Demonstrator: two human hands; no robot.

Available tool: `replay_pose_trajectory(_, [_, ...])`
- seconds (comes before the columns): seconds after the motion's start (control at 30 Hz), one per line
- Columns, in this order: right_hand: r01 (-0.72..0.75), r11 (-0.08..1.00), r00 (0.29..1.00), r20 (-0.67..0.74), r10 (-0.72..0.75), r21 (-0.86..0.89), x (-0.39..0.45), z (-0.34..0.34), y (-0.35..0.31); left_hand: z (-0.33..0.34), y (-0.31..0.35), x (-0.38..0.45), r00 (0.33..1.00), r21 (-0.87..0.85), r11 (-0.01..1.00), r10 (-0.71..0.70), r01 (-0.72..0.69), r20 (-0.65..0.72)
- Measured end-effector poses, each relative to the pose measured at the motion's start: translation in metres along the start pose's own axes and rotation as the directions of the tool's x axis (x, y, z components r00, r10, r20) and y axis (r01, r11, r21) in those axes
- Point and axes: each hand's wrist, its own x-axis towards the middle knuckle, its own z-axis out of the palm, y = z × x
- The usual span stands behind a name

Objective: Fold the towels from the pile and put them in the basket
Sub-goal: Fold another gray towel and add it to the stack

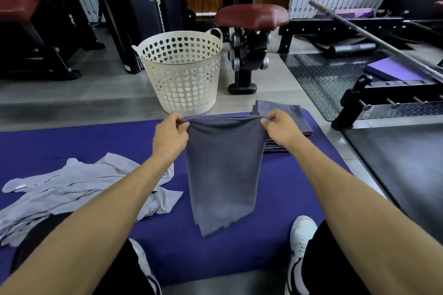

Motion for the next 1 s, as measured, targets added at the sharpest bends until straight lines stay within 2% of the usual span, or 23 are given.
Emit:
replay_pose_trajectory(0.07, [0.053, 0.992, 0.996, -0.084, -0.044, 0.117, 0.000, 0.000, -0.005, -0.004, 0.009, 0.006, 0.998, -0.107, 0.992, 0.062, -0.062, -0.010])
replay_pose_trajectory(0.13, [0.118, 0.988, 0.992, -0.067, -0.111, 0.102, -0.005, -0.002, -0.005, -0.010, 0.009, 0.009, 0.996, -0.156, 0.985, 0.083, -0.078, 0.023])
replay_pose_trajectory(0.27, [0.171, 0.985, 0.984, 0.054, -0.170, -0.005, -0.024, -0.004, 0.009, -0.016, -0.011, -0.008, 0.968, -0.032, 0.996, 0.086, -0.081, 0.234])
replay_pose_trajectory(0.37, [0.101, 0.995, 0.985, 0.141, -0.103, 0.016, -0.050, 0.014, 0.041, -0.012, -0.038, -0.038, 0.917, 0.075, 0.995, 0.024, -0.058, 0.397])
replay_pose_trajectory(0.47, [-0.012, 1.000, 0.971, 0.238, 0.010, 0.007, -0.085, 0.041, 0.086, 0.000, -0.068, -0.076, 0.863, 0.137, 0.990, -0.053, -0.018, 0.502])
replay_pose_trajectory(0.63, [-0.269, 0.960, 0.868, 0.415, 0.273, -0.069, -0.124, 0.088, 0.159, 0.031, -0.121, -0.130, 0.731, 0.221, 0.971, -0.219, 0.095, 0.646])
replay_pose_trajectory(0.73, [-0.369, 0.924, 0.830, 0.412, 0.375, -0.099, -0.131, 0.110, 0.180, 0.050, -0.148, -0.146, 0.679, 0.253, 0.948, -0.315, 0.193, 0.663])
replay_pose_trajectory(0.83, [-0.407, 0.907, 0.820, 0.394, 0.414, -0.105, -0.119, 0.125, 0.188, 0.066, -0.170, -0.148, 0.651, 0.269, 0.908, -0.418, 0.321, 0.634])
replay_pose_trajectory(0.9, [-0.398, 0.909, 0.835, 0.362, 0.415, -0.125, -0.104, 0.134, 0.191, 0.078, -0.181, -0.140, 0.665, 0.281, 0.891, -0.453, 0.357, 0.594])
replay_pose_trajectory(1.0, [-0.386, 0.906, 0.867, 0.268, 0.421, -0.177, -0.071, 0.148, 0.194, 0.098, -0.192, -0.116, 0.725, 0.241, 0.879, -0.476, 0.411, 0.498])
